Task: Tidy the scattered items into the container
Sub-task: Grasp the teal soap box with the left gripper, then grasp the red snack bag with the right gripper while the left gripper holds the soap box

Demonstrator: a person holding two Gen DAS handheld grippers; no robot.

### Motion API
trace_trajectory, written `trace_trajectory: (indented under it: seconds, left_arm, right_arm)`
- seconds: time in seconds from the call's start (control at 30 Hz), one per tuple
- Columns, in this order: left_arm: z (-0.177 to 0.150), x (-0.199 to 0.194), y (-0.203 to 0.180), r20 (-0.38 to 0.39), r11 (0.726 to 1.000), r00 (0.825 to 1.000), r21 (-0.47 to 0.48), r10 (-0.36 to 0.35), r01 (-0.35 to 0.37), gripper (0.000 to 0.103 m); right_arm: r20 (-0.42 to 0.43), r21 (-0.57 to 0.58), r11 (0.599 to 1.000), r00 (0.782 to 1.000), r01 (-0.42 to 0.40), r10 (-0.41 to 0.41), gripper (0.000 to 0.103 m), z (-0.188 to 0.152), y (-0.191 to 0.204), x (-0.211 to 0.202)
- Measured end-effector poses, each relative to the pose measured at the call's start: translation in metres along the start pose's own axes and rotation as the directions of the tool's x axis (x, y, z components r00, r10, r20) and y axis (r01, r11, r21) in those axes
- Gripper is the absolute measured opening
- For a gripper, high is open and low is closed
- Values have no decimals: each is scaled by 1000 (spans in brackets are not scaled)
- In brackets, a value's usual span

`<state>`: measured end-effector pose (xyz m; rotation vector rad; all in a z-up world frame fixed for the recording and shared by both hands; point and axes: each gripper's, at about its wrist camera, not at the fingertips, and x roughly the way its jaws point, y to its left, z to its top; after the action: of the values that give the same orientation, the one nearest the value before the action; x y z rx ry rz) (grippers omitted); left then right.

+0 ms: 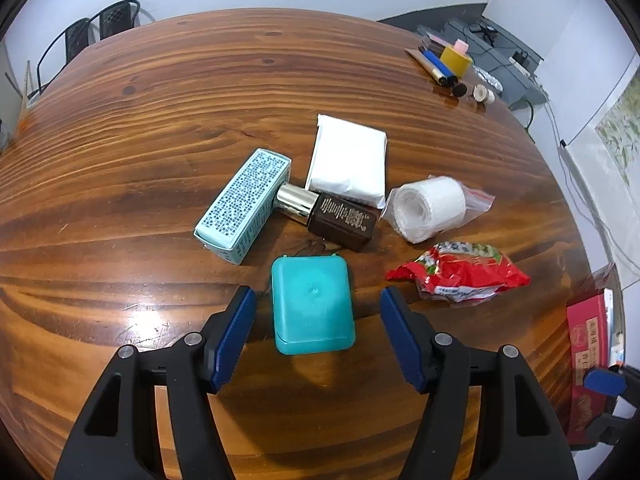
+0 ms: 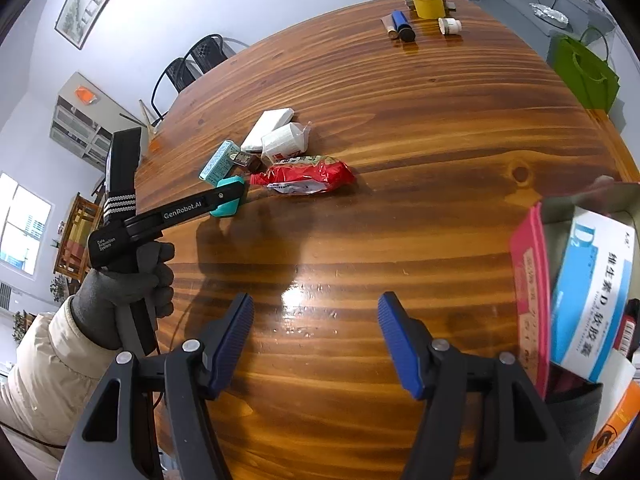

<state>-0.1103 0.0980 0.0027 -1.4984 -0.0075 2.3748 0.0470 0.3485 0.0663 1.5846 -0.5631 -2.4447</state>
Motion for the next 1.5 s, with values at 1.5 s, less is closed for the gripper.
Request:
trace_trajectory:
  seconds: [1.5]
  left_arm:
    - [-43,-36,27,-21,1000,1000,-20,-15,15,43]
  right_arm:
    - [-82,-370,926,989,81,-120,72,92,54,130]
